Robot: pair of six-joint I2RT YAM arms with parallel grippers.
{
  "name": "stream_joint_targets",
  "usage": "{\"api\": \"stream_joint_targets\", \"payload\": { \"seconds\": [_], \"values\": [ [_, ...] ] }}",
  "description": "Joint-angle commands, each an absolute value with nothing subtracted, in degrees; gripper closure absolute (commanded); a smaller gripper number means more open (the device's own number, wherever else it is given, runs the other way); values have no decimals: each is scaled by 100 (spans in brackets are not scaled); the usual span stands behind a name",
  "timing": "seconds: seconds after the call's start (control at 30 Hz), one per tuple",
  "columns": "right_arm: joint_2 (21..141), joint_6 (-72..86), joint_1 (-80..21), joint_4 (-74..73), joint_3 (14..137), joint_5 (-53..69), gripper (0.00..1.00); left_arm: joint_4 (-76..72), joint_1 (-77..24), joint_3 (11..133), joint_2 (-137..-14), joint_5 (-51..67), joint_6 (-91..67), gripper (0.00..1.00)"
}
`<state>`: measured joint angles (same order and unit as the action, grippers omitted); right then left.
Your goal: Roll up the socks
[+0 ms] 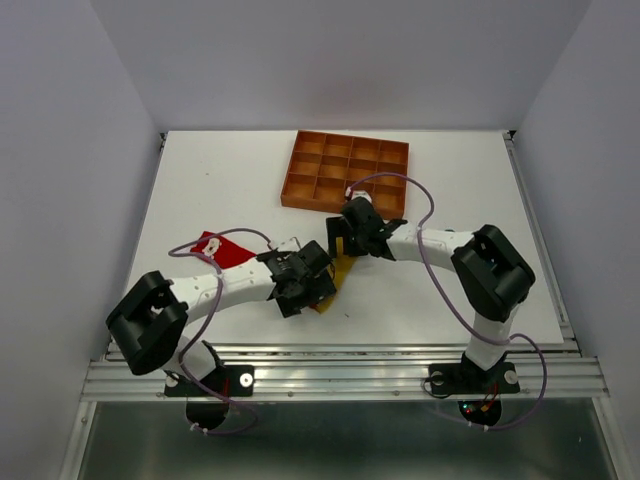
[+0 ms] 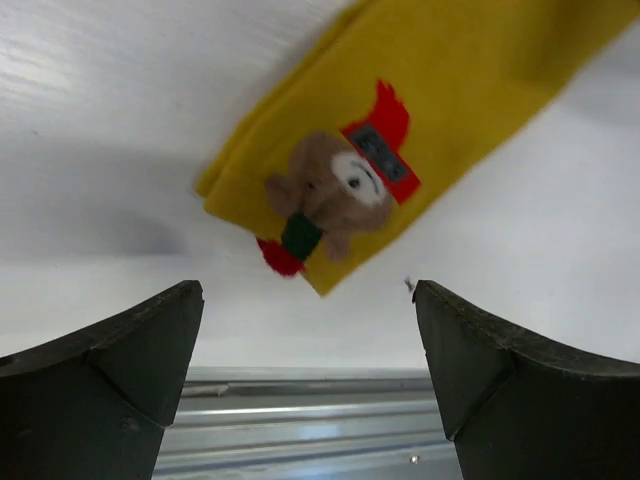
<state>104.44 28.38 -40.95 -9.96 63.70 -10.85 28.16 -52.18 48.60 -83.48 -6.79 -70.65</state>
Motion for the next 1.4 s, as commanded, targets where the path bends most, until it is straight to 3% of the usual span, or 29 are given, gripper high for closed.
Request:
{"api": "stream_joint_targets", "payload": {
  "seconds": [0.0,0.43,0.57,0.67,0.83,1.0,1.13,1.17,1.27,1.37],
  "values": [
    [10774,2128,-4087,-457,6776,-669,0,3225,-5431,4983,-7796,-984,-7268,1],
    [11233,510,-4087,9,7768,712,0,3683,-5458,4650,-6233,-1810,-7120,1],
    [10505,413,-4087,-702,7656,493,0,3516,-5037,4413,-5810,-1899,-6839,1],
    [9471,317,-4280,-791,6649,150,0,3007,-4477,4185,-5476,-1557,-6260,1],
    [8342,-147,-5552,-1186,5522,-781,0,2645,-3692,4060,-5457,-1098,-5503,1],
    [8314,-254,-6670,-1494,5221,-1282,0,2391,-3234,4280,-5721,-871,-5010,1],
    [8937,-430,-7119,-1608,5440,-1678,10,2294,-2980,4333,-5853,-721,-4843,1],
    [9208,-518,-7119,-1608,5580,-1740,18,2268,-2919,4263,-5845,-695,-4825,1],
    [9570,-624,-7189,-1539,5713,-1924,28,2189,-2822,4097,-5836,-598,-4799,1],
    [9746,-721,-7189,-1275,5678,-2021,30,2162,-2778,3973,-5862,-545,-4799,1]
  ]
}}
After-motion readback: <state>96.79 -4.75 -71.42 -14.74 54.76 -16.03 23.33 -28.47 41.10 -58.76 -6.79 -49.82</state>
